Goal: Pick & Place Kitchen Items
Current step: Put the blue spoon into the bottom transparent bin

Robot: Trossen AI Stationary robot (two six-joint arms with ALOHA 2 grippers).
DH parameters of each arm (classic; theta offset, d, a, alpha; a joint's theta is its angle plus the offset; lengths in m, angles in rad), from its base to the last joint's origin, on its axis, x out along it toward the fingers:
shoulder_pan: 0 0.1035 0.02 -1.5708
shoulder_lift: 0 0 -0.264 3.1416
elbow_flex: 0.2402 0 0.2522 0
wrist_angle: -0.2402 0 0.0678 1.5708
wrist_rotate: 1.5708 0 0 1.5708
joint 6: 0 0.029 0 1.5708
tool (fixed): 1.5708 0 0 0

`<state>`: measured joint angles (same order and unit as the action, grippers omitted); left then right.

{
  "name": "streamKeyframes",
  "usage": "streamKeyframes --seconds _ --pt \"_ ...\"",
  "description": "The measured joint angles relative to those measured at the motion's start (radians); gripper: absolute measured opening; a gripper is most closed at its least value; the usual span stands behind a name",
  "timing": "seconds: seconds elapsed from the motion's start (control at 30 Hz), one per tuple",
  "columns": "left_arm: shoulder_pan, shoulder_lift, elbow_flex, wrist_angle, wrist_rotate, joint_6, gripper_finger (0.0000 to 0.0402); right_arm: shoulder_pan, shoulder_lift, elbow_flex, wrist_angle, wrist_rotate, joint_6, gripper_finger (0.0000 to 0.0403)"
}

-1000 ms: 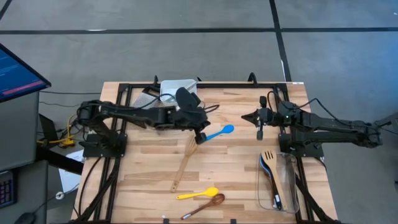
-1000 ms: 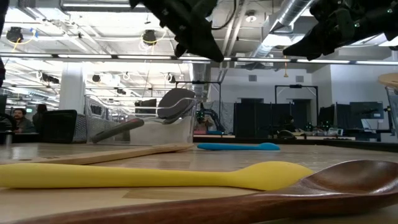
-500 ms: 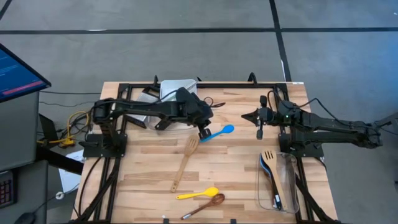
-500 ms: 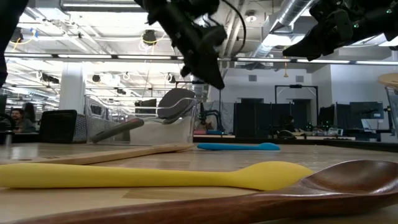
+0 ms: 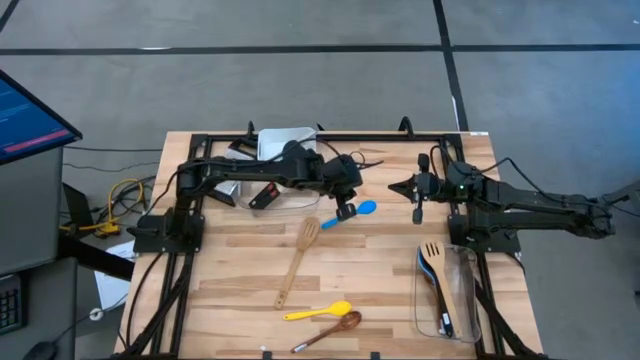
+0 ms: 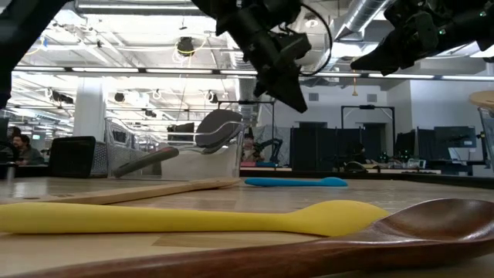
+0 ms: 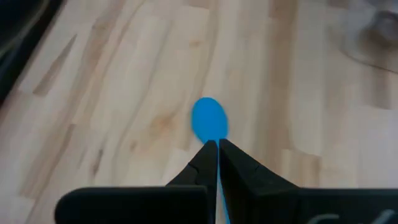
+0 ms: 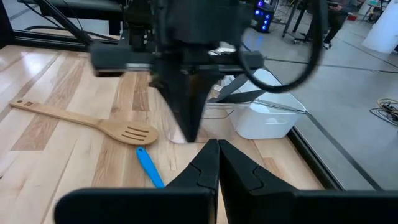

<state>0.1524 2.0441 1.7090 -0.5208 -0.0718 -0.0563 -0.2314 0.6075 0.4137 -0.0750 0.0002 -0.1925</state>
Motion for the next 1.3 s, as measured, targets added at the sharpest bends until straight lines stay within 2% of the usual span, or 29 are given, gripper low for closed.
streamKeyframes --seconds 0.4,0.6,0.9,1.3 --pt "-0.004 0.021 0.008 -0.085 -0.001 -0.036 0.0003 -0.001 0.0 0.0 -0.004 0.0 0.0 0.0" --pt "-0.033 0.02 -0.04 -0.091 -0.019 -0.103 0.0003 -0.001 0.0 0.0 -0.01 0.0 0.0 0.0" --pt "-0.071 0.02 -0.108 -0.086 -0.168 -0.167 0.0003 -0.001 0.0 0.0 -0.009 0.0 0.0 0.0" --pt "-0.137 0.068 -0.109 -0.021 -0.155 -0.131 0.0003 0.0 0.0 0.0 -0.008 0.0 0.0 0.0"
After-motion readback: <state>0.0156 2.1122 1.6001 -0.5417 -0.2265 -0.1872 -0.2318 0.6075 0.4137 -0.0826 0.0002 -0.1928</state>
